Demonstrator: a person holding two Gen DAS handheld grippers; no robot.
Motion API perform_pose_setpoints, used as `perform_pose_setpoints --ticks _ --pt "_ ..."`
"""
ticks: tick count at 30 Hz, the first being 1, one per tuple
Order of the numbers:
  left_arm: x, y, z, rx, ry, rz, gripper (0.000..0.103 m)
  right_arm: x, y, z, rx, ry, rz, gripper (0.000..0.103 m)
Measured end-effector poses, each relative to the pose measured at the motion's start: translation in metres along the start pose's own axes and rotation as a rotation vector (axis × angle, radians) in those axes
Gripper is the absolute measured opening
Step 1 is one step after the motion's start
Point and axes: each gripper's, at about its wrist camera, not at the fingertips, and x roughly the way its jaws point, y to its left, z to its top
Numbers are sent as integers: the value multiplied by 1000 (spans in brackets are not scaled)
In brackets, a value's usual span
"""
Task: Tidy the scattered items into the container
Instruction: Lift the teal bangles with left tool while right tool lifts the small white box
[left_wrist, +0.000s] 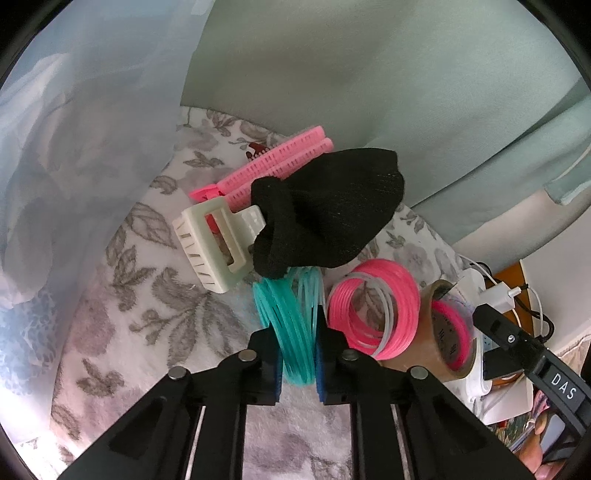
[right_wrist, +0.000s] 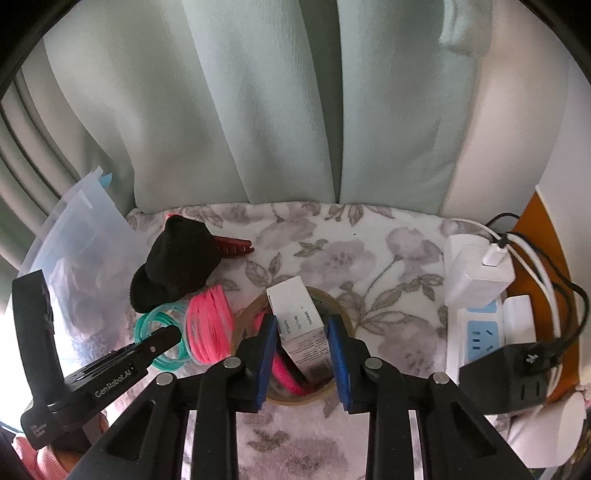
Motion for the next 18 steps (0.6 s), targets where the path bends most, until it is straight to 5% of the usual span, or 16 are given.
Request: perform_pose_setpoints --ticks 10,13,18 --pt "-27 -5 1 13 -26 -17 11 -29 2 -2 13 -28 -2 29" --pt "-34 -2 -32 13 -37 -22 10 -42 5 -3 13 -42 -3 28" --pt "-37 -16 -17 8 -61 -23 10 -65 10 -8 8 -59 -9 28"
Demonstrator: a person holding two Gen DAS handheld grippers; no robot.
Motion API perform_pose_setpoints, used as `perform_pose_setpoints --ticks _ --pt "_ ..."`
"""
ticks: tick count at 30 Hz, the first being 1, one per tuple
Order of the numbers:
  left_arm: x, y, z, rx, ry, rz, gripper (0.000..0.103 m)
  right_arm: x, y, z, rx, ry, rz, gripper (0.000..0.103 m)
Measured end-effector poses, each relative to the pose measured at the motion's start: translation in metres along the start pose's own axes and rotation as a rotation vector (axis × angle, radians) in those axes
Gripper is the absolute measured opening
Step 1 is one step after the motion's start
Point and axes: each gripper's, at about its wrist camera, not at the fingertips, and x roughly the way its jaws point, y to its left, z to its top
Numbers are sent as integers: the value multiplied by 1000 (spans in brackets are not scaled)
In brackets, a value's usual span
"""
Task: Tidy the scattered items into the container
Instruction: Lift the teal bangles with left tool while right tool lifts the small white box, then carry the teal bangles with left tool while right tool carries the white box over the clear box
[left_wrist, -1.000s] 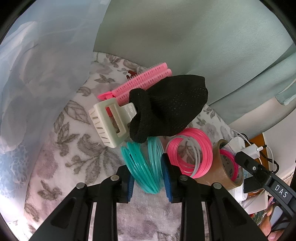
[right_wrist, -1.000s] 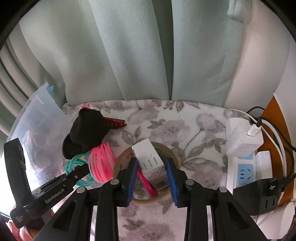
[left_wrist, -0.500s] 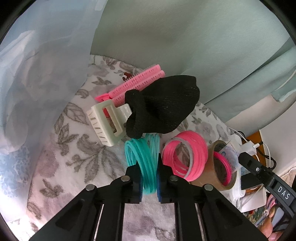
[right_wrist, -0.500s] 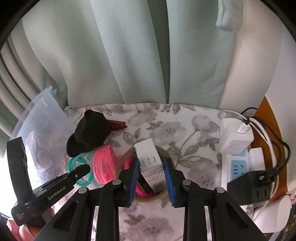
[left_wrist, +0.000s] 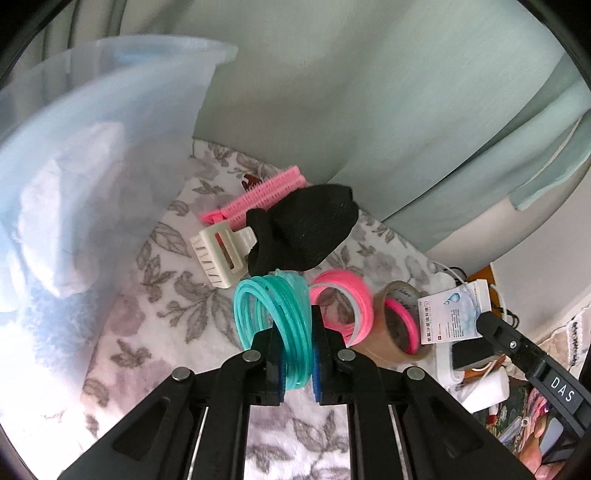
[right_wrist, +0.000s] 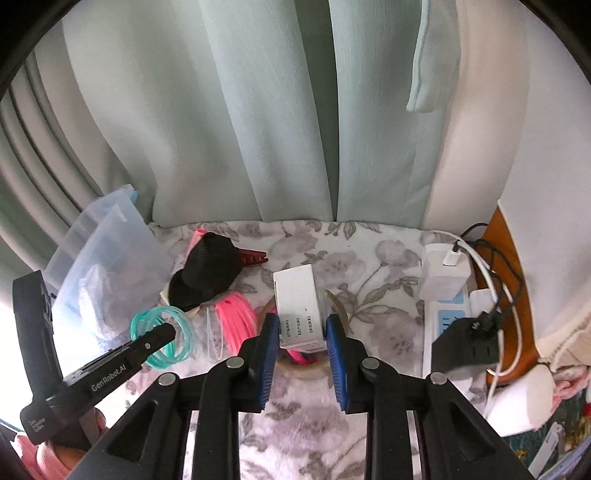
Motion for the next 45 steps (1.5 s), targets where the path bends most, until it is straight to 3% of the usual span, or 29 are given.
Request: perform_pose_setpoints --ticks 4,29,45 --pt "-16 8 -14 10 -33 -6 10 -21 3 -4 0 -19 -7 27" --pt "-133 -2 -15 60 -151 -78 9 -112 36 -57 34 -103 19 27" --pt "-211 2 3 65 -304 -152 9 -153 52 -53 14 -187 36 27"
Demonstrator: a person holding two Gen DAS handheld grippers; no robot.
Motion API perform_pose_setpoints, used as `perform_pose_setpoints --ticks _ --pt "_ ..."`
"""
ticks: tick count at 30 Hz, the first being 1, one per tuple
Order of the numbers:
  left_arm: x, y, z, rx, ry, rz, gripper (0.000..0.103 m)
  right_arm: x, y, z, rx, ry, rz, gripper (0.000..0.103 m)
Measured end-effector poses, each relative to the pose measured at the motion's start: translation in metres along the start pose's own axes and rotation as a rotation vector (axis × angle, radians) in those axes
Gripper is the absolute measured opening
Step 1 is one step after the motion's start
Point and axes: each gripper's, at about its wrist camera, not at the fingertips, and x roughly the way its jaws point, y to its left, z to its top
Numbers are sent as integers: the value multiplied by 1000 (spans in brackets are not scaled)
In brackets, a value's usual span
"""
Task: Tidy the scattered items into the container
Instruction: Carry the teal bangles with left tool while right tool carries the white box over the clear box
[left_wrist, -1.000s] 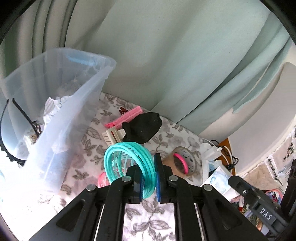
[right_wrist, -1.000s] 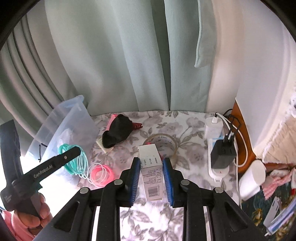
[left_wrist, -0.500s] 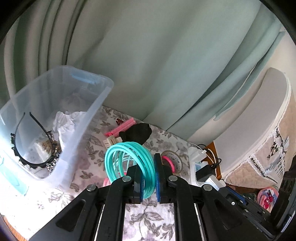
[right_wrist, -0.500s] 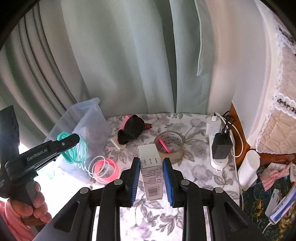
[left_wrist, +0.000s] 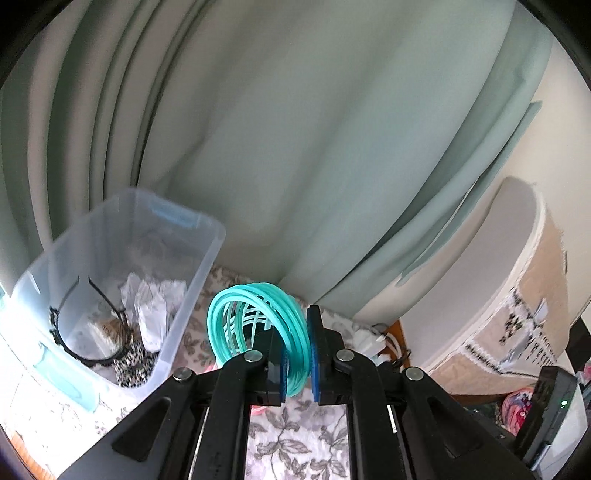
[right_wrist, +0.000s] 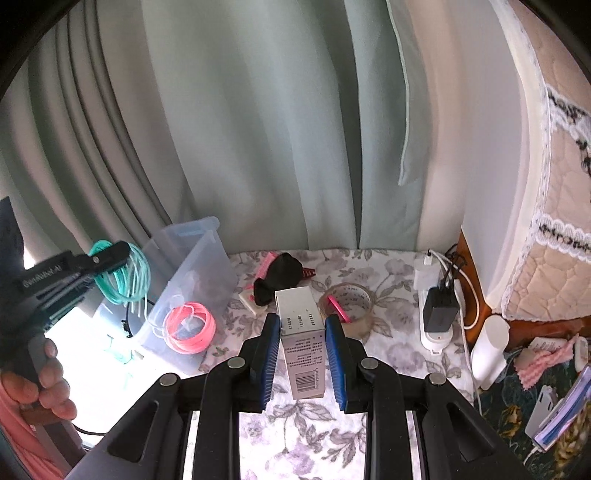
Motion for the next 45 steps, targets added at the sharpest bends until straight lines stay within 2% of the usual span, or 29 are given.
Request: perform_pose_setpoints --ticks 9,24,33,45 --pt "-35 9 16 7 -76 -9 9 -12 31 11 -41 -37 32 27" --pt "-85 54 47 -25 -199 59 9 -14 117 33 -142 -85 151 27" --pt "-92 84 56 -50 -219 88 9 2 164 40 -192 -75 203 27" --pt "-78 118 57 -81 -201 110 9 50 207 35 -230 11 246 27"
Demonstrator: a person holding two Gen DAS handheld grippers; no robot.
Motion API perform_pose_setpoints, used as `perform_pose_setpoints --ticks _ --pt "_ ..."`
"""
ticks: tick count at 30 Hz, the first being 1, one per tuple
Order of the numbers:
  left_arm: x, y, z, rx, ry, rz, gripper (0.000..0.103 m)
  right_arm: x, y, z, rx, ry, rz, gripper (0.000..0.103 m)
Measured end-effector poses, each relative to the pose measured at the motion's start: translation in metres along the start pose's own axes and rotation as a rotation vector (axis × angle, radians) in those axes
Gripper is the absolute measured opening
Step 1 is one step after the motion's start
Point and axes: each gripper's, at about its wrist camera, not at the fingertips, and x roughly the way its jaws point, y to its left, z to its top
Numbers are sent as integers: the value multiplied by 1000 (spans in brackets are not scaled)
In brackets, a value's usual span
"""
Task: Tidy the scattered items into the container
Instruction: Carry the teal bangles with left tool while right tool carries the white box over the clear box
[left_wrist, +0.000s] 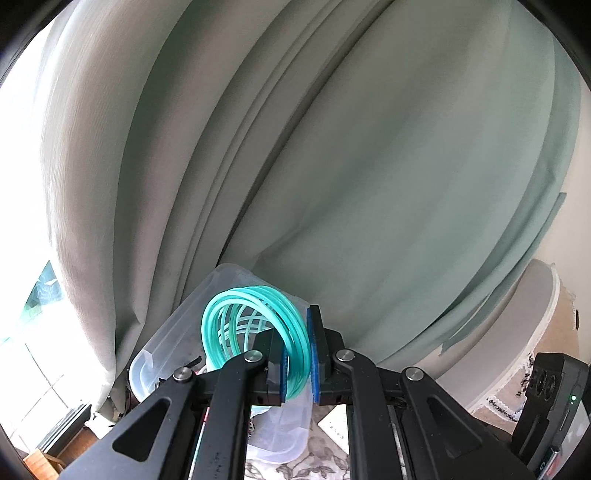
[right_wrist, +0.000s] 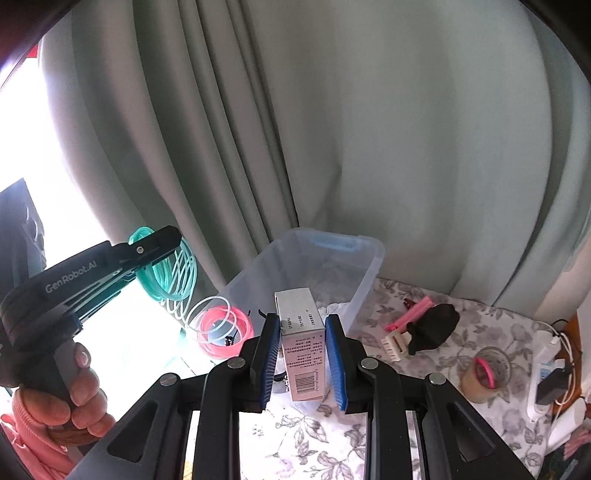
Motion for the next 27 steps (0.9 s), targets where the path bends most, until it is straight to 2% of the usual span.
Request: perform_pose_setpoints --ticks 9,18,27 --pt "13 11 -5 -4 28 -7 9 35 10 2 -5 44 22 27" --pt "34 30 -15 -26 70 20 9 66 11 0 -7 85 37 27" --pt "58 39 -27 -42 117 38 9 90 8 -9 5 131 22 27"
